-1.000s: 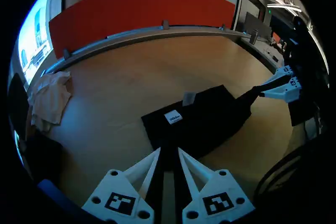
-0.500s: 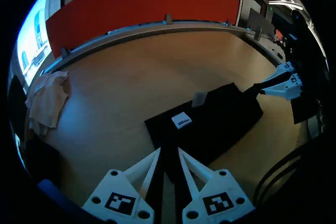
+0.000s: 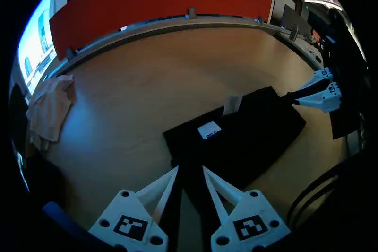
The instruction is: Fold towel
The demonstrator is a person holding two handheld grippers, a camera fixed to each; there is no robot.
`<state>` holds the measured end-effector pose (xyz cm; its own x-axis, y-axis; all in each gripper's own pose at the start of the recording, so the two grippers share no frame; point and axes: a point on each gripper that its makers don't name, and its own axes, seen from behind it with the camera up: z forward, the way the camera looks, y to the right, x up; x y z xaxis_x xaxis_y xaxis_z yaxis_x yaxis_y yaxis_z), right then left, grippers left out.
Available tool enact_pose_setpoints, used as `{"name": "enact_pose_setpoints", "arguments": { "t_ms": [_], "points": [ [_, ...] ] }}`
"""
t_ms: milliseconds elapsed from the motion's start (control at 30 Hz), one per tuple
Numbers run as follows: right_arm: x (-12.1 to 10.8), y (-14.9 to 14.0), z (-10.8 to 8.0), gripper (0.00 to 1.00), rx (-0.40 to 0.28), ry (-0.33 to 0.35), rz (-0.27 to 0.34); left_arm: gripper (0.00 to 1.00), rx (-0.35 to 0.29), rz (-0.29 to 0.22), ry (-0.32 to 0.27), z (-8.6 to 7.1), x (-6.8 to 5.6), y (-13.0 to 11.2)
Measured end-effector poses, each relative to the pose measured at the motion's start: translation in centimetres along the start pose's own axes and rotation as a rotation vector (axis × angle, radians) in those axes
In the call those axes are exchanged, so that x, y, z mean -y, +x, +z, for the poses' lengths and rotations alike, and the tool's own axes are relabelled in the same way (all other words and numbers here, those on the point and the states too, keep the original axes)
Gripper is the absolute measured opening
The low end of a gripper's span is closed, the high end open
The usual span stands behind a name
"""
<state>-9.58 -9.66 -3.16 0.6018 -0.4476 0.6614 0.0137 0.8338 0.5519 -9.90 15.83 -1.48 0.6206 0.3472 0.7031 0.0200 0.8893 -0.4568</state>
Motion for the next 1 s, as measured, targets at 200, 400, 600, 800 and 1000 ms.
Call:
{"name": "enact_pose_setpoints", "arguments": {
  "t_ms": [200, 400, 600, 800, 1000],
  "points": [
    [-0.9, 0.1, 1.0, 0.32, 0.005, -0.03, -0.003, 0.31, -0.004, 0.006, 0.034, 1.2, 1.0, 0.1],
    [-1.5, 0.3, 1.6, 0.55, 0.008, -0.048, -0.001, 0.38, 0.002, 0.019, 0.07, 2.0, 2.1, 0.1],
    [-2.2, 0.6, 1.9, 0.62, 0.002, -0.076, -0.017, 0.39, -0.003, 0.016, 0.082, 2.3, 2.6, 0.5],
    [-2.9, 0.9, 2.1, 0.66, -0.001, -0.102, -0.02, 0.4, -0.015, 0.016, 0.097, 2.3, 3.1, 1.3],
    [-3.6, 1.4, 2.0, 0.66, -0.015, -0.127, -0.013, 0.41, -0.023, 0.017, 0.113, 2.2, 3.8, 1.9]
  ]
}}
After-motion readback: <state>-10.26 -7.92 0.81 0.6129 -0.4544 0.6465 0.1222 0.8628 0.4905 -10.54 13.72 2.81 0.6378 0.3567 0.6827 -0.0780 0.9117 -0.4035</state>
